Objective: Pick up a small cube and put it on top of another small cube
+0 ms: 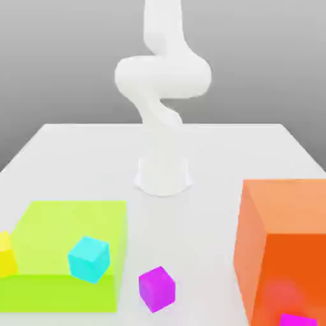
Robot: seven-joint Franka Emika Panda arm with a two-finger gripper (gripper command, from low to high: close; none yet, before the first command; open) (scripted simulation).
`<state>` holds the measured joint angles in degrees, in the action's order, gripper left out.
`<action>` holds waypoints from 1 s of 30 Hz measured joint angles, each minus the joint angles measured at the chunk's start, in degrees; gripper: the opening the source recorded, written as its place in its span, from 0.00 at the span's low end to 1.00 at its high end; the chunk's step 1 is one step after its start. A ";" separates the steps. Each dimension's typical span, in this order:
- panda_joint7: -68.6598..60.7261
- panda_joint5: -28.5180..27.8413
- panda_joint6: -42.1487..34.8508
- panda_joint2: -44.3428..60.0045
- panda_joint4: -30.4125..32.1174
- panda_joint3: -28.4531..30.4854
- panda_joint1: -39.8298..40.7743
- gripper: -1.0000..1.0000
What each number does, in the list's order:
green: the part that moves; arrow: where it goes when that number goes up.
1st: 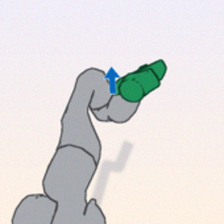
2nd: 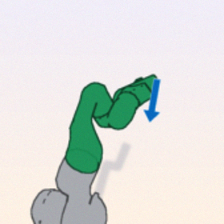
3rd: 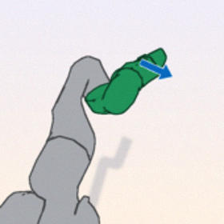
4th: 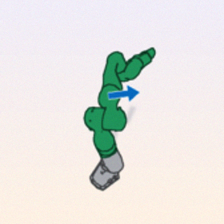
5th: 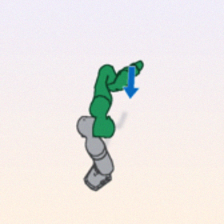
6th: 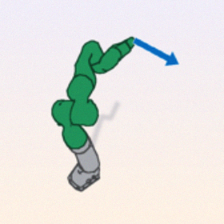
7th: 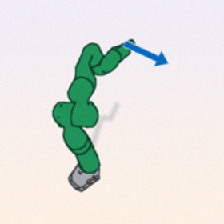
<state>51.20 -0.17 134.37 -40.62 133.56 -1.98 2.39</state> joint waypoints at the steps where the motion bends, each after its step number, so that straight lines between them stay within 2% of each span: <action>1: 2.38 -0.16 1.12 2.25 0.77 -0.80 0.94 0.50; 16: 37.19 -4.85 16.61 33.61 11.39 -9.08 10.71 0.50; 23: 51.46 -4.83 23.96 47.96 16.19 -8.51 10.59 0.50; 28: 55.99 -8.48 31.80 58.33 15.09 -5.24 8.16 0.50; 29: 56.61 -9.29 33.39 60.32 14.72 -4.23 7.34 0.00; 30: 56.61 -9.29 33.39 60.32 14.72 -4.23 7.34 0.00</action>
<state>107.81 -9.46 167.76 19.70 148.28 -6.21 9.74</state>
